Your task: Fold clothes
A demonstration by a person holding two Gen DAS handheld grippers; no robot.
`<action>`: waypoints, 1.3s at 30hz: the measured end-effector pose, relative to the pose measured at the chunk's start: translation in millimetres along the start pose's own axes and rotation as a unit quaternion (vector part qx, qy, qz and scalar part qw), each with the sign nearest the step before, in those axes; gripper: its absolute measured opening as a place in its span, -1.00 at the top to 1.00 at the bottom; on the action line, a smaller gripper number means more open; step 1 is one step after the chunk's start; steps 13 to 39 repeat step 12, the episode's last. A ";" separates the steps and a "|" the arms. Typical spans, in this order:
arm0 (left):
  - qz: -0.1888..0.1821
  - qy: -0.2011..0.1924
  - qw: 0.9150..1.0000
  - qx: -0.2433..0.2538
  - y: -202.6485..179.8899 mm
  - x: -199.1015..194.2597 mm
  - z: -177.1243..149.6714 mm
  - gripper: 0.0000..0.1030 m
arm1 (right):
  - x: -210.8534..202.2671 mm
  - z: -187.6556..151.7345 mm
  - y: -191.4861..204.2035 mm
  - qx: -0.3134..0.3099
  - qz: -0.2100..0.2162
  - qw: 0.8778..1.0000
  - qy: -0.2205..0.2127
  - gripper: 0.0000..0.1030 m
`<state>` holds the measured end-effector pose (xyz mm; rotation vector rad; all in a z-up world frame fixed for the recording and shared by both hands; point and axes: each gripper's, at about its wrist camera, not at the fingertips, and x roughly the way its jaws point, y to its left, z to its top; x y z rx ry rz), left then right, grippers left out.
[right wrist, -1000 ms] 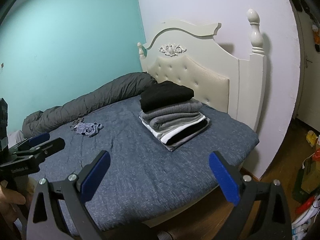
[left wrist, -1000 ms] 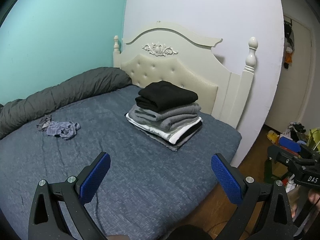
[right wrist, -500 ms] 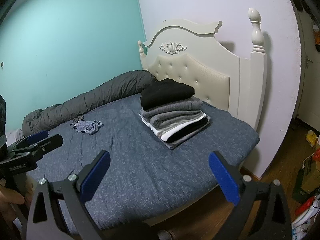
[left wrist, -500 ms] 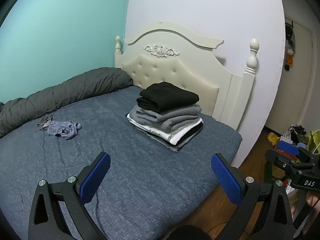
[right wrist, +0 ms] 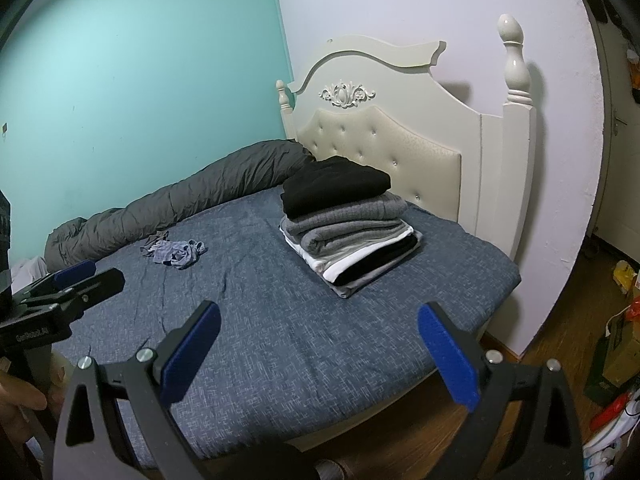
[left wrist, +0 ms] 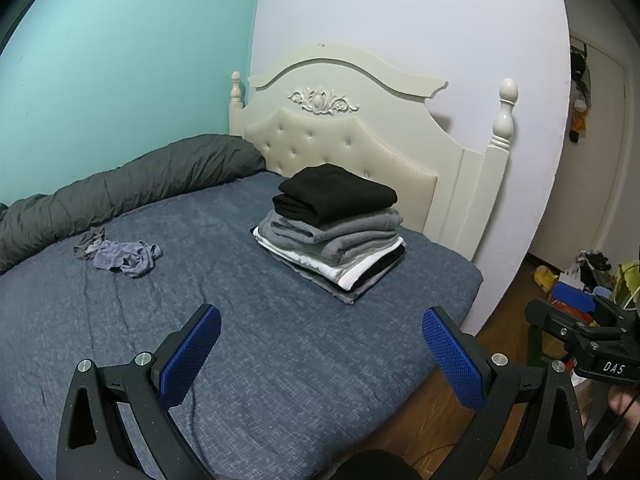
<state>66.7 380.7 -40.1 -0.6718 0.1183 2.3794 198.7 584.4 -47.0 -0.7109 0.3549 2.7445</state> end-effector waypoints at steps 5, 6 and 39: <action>-0.001 -0.002 1.000 -0.003 0.1 0.1 -1.2 -0.99 | 1.5 0.1 -0.9 -0.001 0.001 1.000 0.002 -0.93; -0.001 -0.003 1.000 -0.002 0.1 0.1 -1.7 -0.99 | 1.9 0.1 -1.1 0.000 0.001 1.000 0.002 -0.93; -0.003 -0.003 1.000 0.000 -0.1 0.7 -3.5 -0.99 | 3.8 -0.9 -1.8 0.000 0.001 1.000 0.003 -0.93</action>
